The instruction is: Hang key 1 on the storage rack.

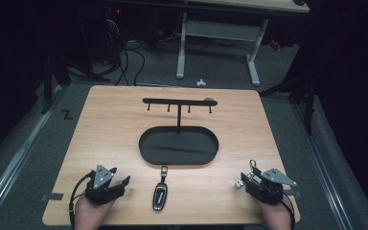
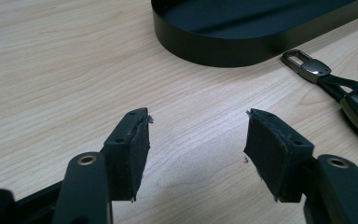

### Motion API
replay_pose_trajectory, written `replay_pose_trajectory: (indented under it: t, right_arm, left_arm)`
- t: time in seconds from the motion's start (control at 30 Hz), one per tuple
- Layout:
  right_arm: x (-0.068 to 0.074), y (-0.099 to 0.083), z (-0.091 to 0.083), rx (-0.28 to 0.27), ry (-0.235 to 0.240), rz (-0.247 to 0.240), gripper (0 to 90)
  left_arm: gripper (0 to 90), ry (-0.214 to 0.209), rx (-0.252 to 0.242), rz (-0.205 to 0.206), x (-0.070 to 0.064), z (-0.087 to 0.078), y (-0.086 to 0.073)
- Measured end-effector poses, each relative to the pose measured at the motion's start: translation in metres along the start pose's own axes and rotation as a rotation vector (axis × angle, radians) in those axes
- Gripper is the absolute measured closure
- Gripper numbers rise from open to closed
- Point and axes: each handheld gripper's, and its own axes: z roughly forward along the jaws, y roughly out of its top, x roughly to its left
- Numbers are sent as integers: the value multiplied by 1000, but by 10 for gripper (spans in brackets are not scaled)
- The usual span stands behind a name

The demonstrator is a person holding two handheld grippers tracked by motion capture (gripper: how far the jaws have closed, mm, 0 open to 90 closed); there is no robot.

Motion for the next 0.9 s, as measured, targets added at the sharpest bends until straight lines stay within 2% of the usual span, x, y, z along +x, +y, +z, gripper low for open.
replay_pose_trajectory:
  t: [0.27, 0.47, 0.5, 0.57, 0.63, 0.7, 0.73, 0.8, 0.83, 0.9]
  right_arm:
    - [0, -1, 0, -8, 3, -10, 442]
    - [1, 1, 0, -26, 8, -10, 451]
    - [1, 1, 0, -29, 10, -17, 466]
    - [5, 3, 1, -28, 15, -11, 528]
    - [6, 5, 2, -30, 21, -16, 551]
    - [7, 5, 3, -24, 29, -12, 569]
    - [9, 6, 4, -13, 49, -17, 614]
    - [9, 7, 5, -3, 73, -9, 620]
    - [9, 7, 5, -3, 73, -9, 620]
    - [9, 7, 5, 2, 81, -4, 620]
  left_arm:
    - [429, -4, -14, 28, -6, 0, 2]
    - [548, -12, -21, 33, -10, -3, 2]
    - [548, -24, -22, 28, -11, -3, 2]
    - [635, -30, -12, 28, -15, -3, 3]
    - [690, -59, 14, 42, -22, 0, 4]
    - [743, -68, 28, 55, -26, 2, 4]
    - [774, -92, 55, 91, -36, 5, 5]
    - [814, -131, 73, 125, -47, 8, 6]
    - [829, -131, 73, 125, -47, 8, 6]
    - [840, -158, 97, 165, -59, 12, 6]
